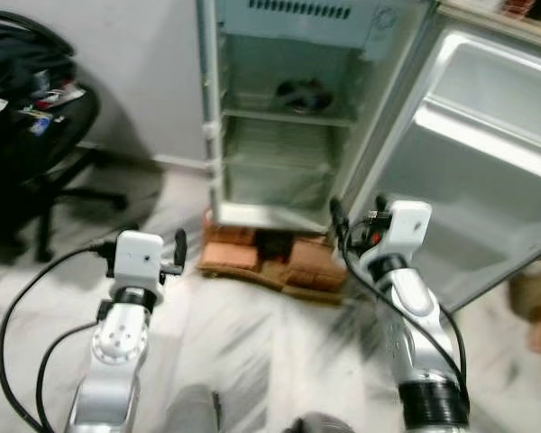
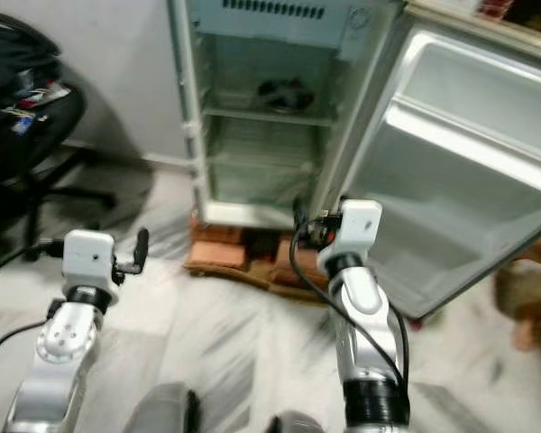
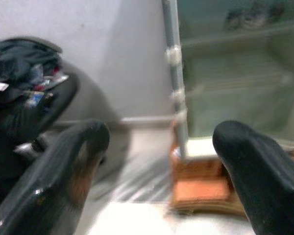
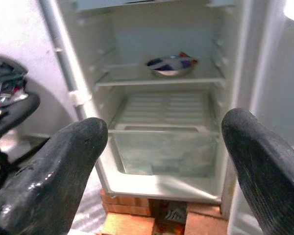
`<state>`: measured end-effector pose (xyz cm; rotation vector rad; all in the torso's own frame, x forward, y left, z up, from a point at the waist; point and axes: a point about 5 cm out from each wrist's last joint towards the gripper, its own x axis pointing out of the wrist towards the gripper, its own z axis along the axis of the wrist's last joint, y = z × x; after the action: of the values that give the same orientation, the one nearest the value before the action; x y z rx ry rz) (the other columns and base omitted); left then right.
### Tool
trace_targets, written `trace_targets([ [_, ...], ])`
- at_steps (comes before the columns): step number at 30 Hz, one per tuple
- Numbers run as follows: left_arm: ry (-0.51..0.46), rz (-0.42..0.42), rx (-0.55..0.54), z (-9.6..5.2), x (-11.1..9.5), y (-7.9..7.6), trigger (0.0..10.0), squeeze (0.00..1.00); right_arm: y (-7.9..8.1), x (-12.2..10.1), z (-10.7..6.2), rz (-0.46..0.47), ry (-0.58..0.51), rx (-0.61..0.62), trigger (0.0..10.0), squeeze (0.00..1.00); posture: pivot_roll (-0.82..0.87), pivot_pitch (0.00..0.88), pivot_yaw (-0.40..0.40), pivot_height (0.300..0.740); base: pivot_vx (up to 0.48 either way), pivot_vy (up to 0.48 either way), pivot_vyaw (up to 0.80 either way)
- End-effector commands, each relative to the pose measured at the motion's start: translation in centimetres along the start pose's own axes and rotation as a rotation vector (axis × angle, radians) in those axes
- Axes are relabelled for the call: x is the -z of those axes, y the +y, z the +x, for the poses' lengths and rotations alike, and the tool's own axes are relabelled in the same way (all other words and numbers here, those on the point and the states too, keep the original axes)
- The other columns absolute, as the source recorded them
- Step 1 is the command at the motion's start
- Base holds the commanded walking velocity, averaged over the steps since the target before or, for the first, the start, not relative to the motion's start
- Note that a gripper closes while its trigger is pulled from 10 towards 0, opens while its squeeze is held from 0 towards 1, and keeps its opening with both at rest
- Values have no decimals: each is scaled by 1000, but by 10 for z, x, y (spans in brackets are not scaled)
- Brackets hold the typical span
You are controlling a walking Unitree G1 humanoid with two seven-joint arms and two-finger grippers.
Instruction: Restocking fridge
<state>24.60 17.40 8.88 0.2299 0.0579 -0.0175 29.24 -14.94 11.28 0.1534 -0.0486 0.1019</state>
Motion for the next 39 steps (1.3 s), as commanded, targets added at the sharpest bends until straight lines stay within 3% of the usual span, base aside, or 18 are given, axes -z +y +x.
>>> trace_targets([
  [1,-36,23,31,8,-5,-3,10000,0,-12,1,-2,-19,-6,70,10000,0,108,58,5,740,0,0,0],
  [6,-53,61,54,27,-6,-2,10000,0,-23,10,-3,-26,11,136,10000,0,86,0,16,740,0,0,0],
  [12,-86,52,71,37,-12,-9,10000,0,-25,6,7,-78,3,101,10000,0,91,0,0,740,0,0,0],
  [19,-91,45,62,31,-6,-10,10000,0,-36,9,8,-77,21,124,10000,0,105,0,-23,740,0,-283,0],
  [26,-92,42,55,28,-4,-9,10000,0,-26,14,7,-91,33,83,10000,0,110,0,-35,740,0,-301,0],
  [39,-90,43,58,24,-3,-7,10000,0,-28,20,0,-86,56,102,10000,0,109,18,-34,740,0,-275,-125],
])
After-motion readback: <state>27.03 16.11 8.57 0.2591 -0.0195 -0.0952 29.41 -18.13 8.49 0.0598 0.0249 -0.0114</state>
